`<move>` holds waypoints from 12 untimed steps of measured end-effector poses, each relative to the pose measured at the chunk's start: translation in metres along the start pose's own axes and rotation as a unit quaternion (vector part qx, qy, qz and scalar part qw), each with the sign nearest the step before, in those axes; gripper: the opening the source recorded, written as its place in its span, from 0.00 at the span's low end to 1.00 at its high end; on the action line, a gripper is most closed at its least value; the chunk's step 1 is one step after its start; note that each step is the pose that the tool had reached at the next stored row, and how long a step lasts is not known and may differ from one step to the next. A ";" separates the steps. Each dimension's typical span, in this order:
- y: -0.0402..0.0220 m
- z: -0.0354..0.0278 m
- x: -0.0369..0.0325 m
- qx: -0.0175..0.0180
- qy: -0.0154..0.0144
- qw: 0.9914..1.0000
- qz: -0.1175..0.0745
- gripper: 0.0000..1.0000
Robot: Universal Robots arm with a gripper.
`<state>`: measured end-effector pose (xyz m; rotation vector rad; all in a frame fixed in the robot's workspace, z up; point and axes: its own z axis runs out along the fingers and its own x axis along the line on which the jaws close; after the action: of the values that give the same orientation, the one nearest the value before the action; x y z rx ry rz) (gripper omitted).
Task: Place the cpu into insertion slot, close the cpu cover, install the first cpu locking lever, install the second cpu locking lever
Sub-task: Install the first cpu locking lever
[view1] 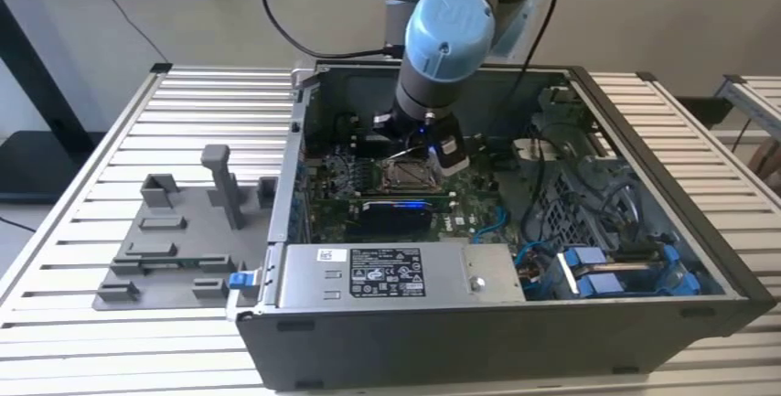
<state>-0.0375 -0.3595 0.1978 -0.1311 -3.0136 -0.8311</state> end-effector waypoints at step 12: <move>0.0019 -0.0069 0.0243 0.000 0.001 1.000 0.001 0.11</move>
<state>-0.0616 -0.3595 0.2055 -0.1321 -3.0109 -0.8300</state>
